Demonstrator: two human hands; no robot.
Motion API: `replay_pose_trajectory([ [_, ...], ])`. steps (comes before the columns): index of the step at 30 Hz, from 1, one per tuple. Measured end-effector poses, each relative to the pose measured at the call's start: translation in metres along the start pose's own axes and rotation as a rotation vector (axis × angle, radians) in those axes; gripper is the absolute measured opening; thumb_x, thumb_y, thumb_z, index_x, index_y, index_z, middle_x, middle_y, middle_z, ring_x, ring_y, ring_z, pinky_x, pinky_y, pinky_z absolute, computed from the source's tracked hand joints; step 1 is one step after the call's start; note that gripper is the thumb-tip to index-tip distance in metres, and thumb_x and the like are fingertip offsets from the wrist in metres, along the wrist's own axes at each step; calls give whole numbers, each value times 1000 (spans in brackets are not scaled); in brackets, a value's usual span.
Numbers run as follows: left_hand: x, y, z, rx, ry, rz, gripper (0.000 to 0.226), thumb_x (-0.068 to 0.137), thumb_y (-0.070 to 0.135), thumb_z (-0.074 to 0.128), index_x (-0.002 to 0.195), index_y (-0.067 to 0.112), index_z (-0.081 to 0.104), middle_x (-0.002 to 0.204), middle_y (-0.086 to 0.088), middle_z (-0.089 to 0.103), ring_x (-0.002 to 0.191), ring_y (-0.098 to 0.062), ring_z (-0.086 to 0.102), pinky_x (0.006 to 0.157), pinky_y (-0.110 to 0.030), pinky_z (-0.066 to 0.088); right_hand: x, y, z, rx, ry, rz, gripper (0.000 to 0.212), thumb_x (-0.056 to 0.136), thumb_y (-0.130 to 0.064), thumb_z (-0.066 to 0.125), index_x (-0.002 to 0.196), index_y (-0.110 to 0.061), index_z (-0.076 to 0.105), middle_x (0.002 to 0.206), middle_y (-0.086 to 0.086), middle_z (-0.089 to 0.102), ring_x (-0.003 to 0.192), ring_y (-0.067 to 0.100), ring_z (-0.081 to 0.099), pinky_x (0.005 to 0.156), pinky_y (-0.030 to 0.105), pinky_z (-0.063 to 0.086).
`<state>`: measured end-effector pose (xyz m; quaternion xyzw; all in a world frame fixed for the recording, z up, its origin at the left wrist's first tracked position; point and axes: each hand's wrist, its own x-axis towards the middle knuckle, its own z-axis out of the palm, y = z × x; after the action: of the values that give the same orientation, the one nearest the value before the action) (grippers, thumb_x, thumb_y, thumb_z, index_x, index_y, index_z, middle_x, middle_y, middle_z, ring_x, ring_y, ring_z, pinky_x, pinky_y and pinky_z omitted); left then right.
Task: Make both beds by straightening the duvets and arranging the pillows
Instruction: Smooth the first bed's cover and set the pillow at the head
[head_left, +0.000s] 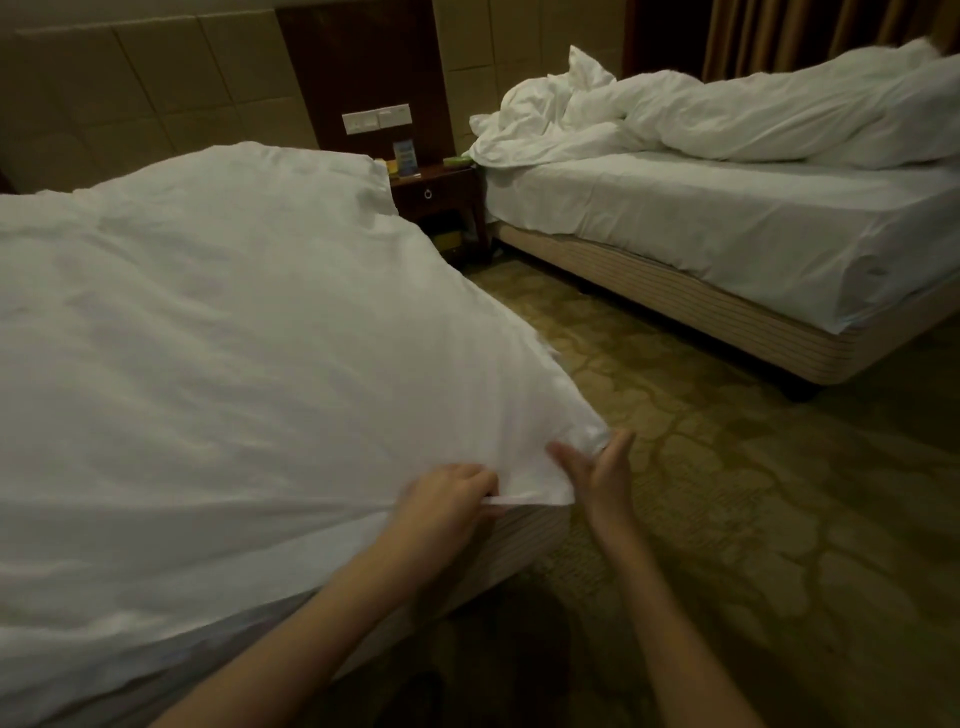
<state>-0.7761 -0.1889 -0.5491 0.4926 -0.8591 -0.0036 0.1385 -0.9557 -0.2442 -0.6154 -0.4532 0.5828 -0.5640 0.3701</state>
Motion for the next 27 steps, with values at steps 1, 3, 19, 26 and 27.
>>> replay_pose_trajectory([
  [1,-1,-12,11,71,1,16,41,82,47,39,76,13,61,78,-6,62,72,-26,63,53,-28,46,0,9,10,-10,-17,52,64,75,-24,79,116,-6,34,113,10,49,107,30,54,83,35,45],
  [3,-1,-33,23,141,19,-2,34,78,48,43,68,18,58,70,0,59,61,-23,62,42,-23,43,3,17,24,-26,-54,99,77,77,-27,78,130,-1,29,125,10,46,116,26,48,89,29,39],
  [19,-9,-83,66,374,28,161,46,85,51,42,116,28,66,98,3,59,86,-16,43,73,-29,29,19,28,75,-352,-236,-310,90,84,-57,55,140,-49,-16,159,-3,-10,146,20,2,117,43,12],
  [26,-42,-65,37,67,104,61,36,91,40,44,108,22,71,108,1,66,101,-18,57,87,-25,35,17,19,58,-428,-159,-422,81,86,-55,55,147,-33,6,160,5,-5,147,24,-2,116,52,15],
  [27,-52,-65,29,79,164,59,34,92,35,45,110,20,70,111,-2,66,105,-19,55,89,-26,37,14,10,58,-443,-150,-465,80,86,-58,53,147,-33,8,159,3,-6,146,21,-4,118,51,10],
])
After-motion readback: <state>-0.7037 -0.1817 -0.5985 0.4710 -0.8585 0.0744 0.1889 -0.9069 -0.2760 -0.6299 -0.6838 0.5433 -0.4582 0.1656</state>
